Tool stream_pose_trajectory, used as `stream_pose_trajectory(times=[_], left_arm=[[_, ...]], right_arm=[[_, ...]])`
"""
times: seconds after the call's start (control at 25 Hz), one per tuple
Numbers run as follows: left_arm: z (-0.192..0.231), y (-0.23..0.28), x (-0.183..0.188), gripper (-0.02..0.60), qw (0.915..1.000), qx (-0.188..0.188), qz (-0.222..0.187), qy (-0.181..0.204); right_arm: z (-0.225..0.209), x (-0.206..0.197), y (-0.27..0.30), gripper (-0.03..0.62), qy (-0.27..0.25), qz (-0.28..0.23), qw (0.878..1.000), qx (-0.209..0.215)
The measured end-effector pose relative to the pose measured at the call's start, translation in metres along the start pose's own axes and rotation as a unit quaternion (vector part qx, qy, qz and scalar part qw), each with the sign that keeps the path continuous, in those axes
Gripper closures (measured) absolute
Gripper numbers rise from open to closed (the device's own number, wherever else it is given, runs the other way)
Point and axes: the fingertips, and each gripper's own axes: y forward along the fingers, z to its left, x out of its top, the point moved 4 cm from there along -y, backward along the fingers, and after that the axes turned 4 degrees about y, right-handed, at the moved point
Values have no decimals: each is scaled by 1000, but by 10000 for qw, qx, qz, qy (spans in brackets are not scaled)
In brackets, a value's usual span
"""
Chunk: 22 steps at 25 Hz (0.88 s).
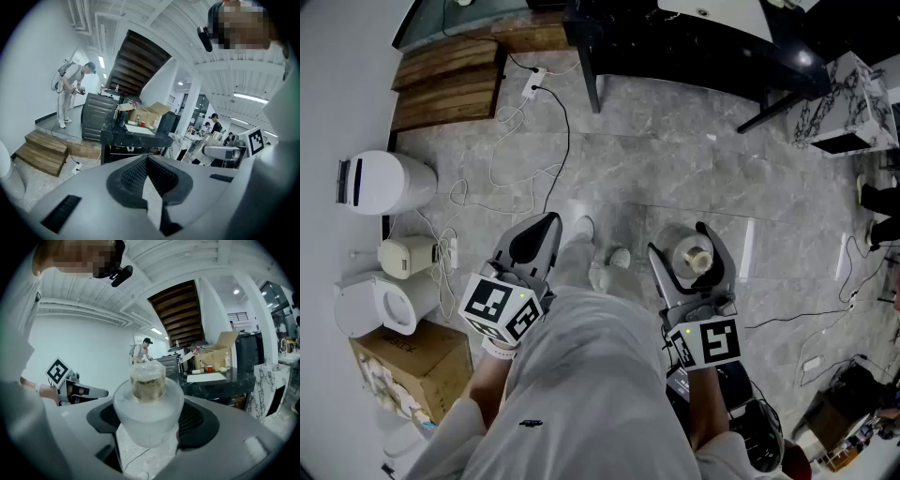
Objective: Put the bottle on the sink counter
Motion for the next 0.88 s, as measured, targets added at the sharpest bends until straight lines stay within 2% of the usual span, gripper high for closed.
stream_pose_trajectory(times=[0.08,0.16,0.32,0.56,0.88], left_arm=[[-19,-5,-10,574,9994,-264,101,-207],[-32,-10,-16,574,9989,-364,154,-267],[-41,-26,-17,574,9992,-391,64,60],[-16,-30,-4,574,9992,-353,-158,129],[21,-57,-3,574,9990,-267,-291,226]], right_arm=[[2,-5,-16,247,67,51,10000,-3],[3,-9,-30,247,96,62,9999,-30],[12,-11,-43,247,121,-15,9997,-208],[27,0,-23,247,41,-152,9992,-370],[57,5,6,249,-15,-141,9994,-320]])
